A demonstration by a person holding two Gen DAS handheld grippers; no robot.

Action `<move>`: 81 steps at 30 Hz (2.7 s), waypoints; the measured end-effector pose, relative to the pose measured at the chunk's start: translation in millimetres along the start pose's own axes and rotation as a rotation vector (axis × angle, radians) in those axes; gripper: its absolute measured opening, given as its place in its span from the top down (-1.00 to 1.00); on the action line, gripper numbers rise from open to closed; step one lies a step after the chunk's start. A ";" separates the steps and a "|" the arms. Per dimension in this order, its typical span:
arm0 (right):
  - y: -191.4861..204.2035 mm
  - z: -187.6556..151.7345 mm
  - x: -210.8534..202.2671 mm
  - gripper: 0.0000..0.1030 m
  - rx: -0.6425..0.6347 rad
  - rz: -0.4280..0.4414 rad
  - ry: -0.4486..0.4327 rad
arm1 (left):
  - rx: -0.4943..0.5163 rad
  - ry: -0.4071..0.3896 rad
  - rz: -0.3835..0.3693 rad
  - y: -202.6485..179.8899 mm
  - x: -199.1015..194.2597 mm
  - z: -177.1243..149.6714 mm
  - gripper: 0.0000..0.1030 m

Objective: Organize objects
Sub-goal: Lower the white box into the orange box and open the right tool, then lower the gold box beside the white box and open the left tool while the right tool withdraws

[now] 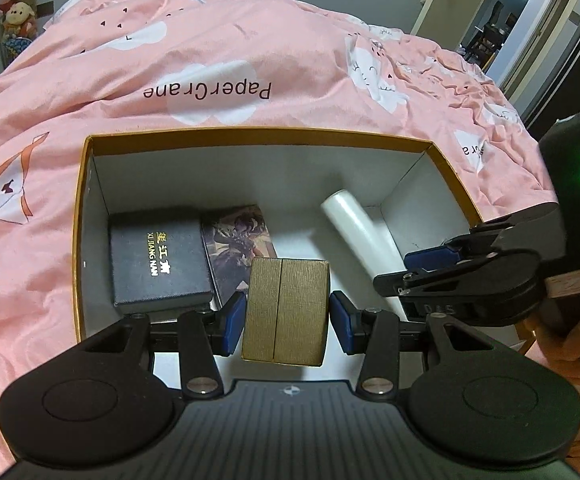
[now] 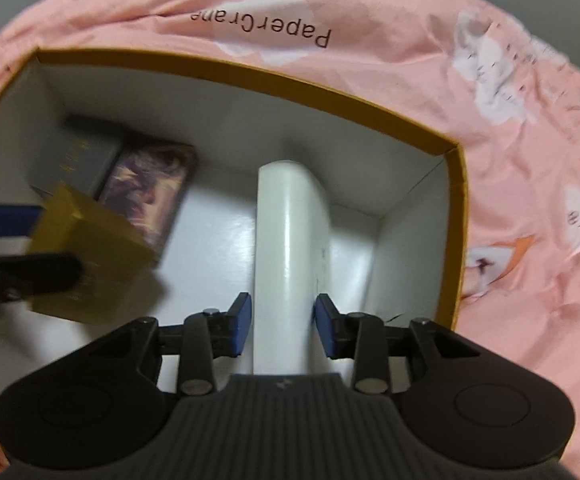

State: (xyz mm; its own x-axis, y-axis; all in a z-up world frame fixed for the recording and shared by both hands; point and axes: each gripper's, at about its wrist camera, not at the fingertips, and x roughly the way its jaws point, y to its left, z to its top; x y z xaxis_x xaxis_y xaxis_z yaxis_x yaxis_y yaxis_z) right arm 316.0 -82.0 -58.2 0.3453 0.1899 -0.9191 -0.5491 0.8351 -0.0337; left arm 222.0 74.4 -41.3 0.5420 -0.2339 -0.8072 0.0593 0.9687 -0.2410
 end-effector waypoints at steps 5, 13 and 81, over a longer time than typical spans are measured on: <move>4.7 1.2 -0.2 0.41 0.002 0.043 0.003 | -0.003 0.006 0.012 2.1 0.9 -0.2 -0.01; 18.9 3.0 18.9 0.62 0.026 0.249 0.087 | 0.000 0.015 0.053 7.2 -1.9 0.1 -0.01; -34.7 -18.4 12.0 0.46 0.184 0.297 0.236 | 0.032 0.370 -0.239 -48.4 61.1 -5.8 0.27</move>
State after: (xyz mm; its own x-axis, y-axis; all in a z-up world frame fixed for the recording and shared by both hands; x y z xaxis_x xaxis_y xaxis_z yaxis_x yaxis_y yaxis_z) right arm 325.2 -118.2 -75.3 -0.0028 0.3304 -0.9438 -0.4461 0.8443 0.2969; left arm 247.3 12.8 -82.1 0.1732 -0.4599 -0.8709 0.1752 0.8846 -0.4323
